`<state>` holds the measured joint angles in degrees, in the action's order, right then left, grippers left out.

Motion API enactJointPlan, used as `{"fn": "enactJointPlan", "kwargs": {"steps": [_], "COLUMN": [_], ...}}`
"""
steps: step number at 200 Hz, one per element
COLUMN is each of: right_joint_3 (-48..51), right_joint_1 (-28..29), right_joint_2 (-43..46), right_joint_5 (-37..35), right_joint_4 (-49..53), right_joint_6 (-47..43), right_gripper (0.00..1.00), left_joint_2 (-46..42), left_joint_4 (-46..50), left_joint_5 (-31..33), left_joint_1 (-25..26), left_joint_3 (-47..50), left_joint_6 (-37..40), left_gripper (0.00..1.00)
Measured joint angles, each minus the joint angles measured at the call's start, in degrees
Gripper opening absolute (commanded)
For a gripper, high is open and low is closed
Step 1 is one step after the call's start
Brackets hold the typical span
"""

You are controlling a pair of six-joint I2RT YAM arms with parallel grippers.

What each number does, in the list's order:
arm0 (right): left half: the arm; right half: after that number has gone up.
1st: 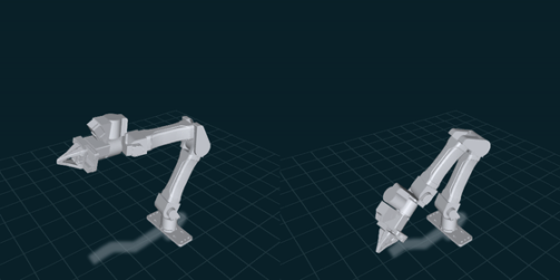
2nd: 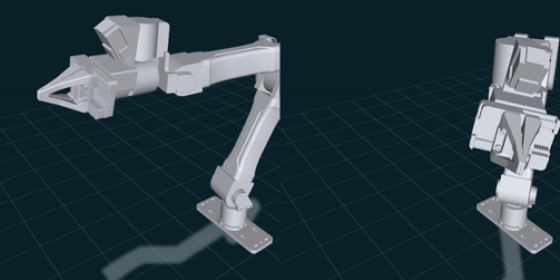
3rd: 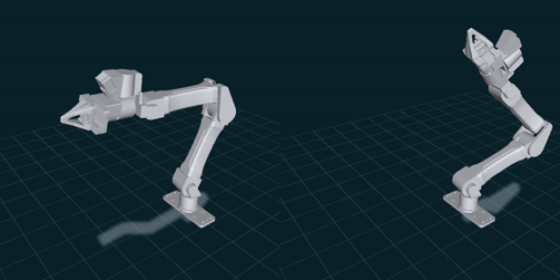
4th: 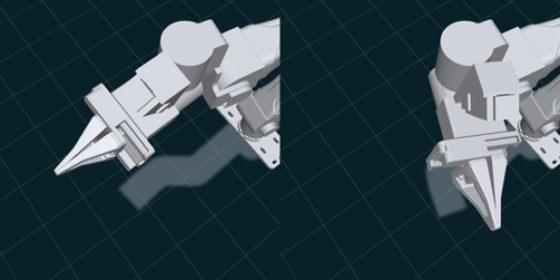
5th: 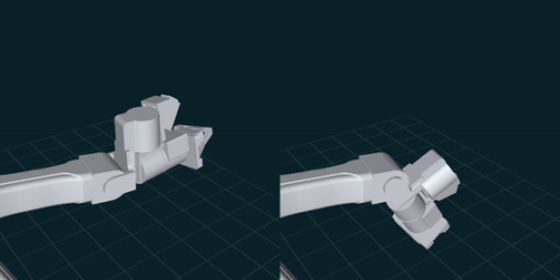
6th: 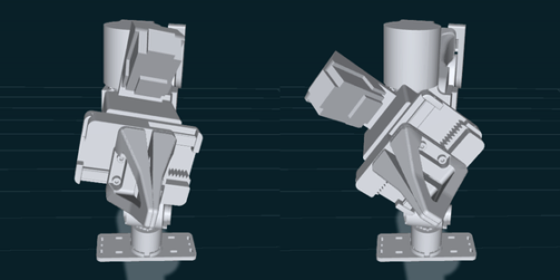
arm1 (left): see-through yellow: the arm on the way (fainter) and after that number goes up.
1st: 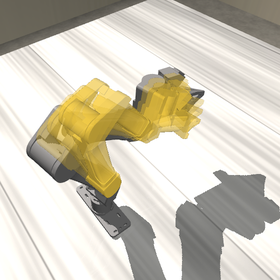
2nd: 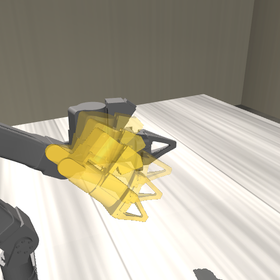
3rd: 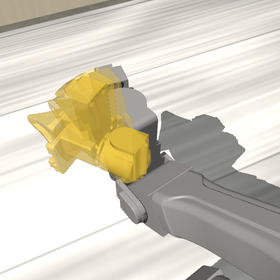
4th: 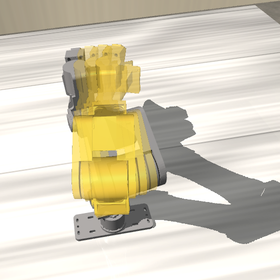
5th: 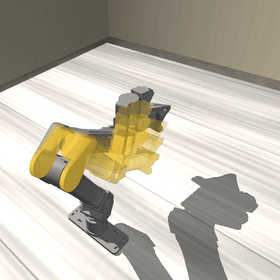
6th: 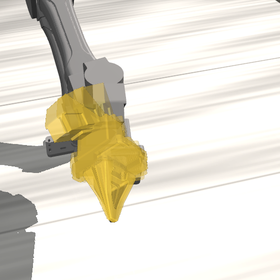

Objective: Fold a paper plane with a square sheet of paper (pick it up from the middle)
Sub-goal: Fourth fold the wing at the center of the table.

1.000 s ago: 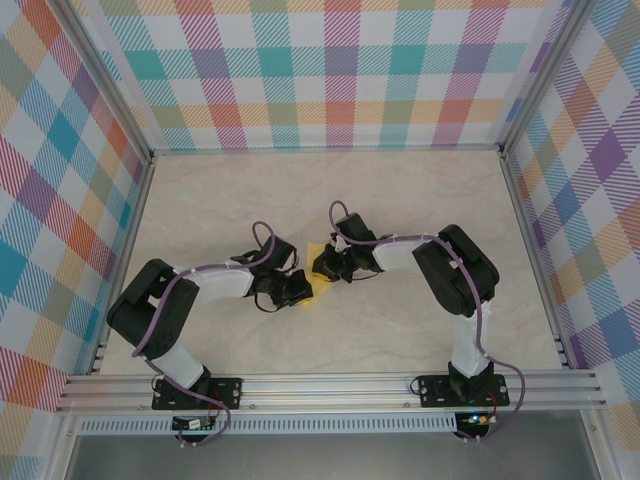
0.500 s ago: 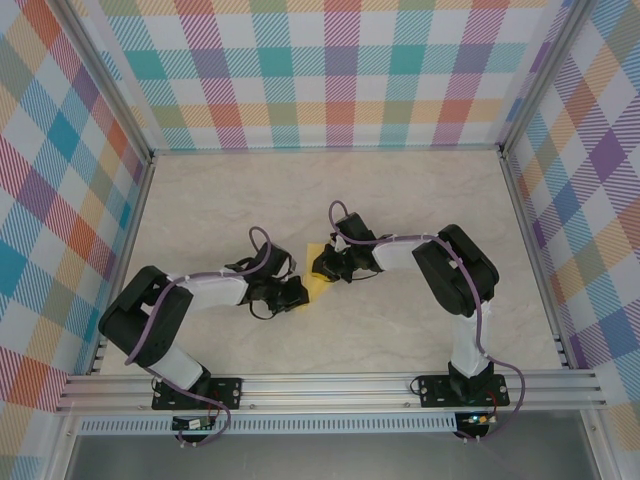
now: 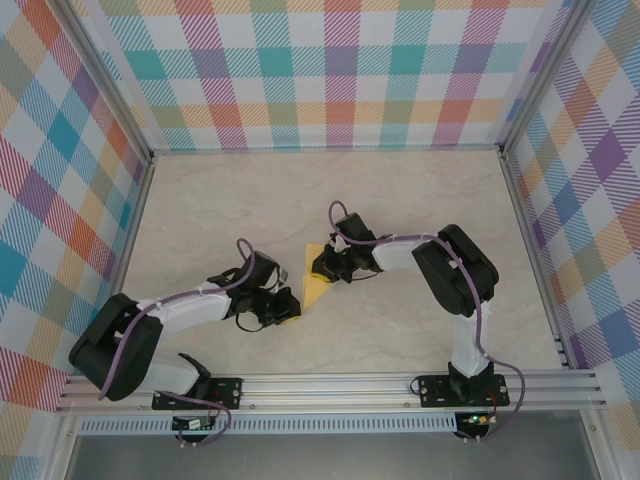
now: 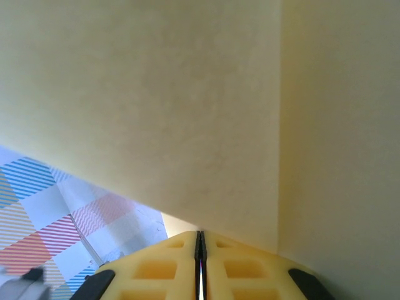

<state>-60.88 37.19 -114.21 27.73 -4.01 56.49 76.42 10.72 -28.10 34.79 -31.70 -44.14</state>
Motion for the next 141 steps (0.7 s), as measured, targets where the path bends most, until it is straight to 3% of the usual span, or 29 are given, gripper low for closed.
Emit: {"fn": "enactJointPlan", "kwargs": {"steps": [47, 141], "right_joint_3": [0.0, -0.1], "right_joint_1": [0.0, 0.0], "right_joint_2": [0.0, 0.0], "right_joint_5": [0.0, 0.2], "right_joint_4": [0.0, 0.2], "right_joint_6": [0.0, 0.0], "right_gripper": [0.12, 0.12], "left_joint_2": [-3.1, 12.5], "left_joint_4": [0.5, -10.1], "left_joint_5": [4.0, 5.0], "left_joint_1": [-0.6, -0.6], "left_joint_3": [-4.9, -7.9], "left_joint_6": [-2.6, -5.8], "left_gripper": [0.14, 0.07]}}
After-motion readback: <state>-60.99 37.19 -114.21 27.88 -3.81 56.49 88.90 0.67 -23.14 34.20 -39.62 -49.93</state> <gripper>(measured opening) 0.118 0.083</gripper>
